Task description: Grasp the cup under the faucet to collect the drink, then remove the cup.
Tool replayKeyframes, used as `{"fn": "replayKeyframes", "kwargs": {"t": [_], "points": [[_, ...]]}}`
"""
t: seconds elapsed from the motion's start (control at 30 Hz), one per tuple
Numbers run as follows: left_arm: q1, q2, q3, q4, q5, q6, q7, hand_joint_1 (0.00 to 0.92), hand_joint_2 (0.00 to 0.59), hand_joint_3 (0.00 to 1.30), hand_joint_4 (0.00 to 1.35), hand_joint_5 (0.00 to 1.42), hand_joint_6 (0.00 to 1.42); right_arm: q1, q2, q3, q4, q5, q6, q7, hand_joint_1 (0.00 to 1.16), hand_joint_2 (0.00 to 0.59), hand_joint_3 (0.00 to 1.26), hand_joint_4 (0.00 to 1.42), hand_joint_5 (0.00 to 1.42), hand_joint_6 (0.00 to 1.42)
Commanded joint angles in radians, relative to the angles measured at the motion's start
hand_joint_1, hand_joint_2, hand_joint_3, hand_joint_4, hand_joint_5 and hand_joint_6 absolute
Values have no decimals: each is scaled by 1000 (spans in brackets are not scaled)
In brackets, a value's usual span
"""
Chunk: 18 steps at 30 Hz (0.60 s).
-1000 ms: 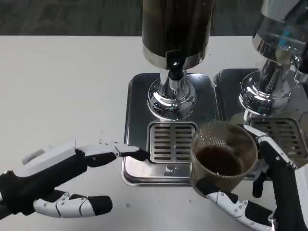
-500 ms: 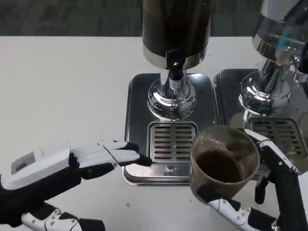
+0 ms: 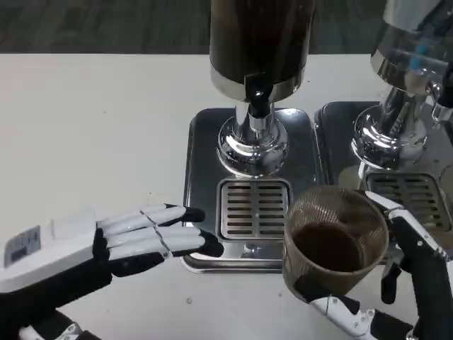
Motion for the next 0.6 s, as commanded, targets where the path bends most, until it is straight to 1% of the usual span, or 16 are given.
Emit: {"fn": "replayKeyframes", "kwargs": {"t": [0.03,0.3,0.6], "points": [[1,30,-11,13,6,-18,33,0,150,177,90,54,74,0,9,-7,-36,16,-49,-6,792,199,669,734,950,1278],[3,44,-20,21,15,-23,62,0,148,178,91,55,74,3,15,-9,-33,19,-54,-4,792,199,674,734,961,1280],[4,50,-25,28,15,-17,78,0,147,178,90,56,74,1,16,-10,-32,24,-56,0,783,195,685,743,962,1281]]}}
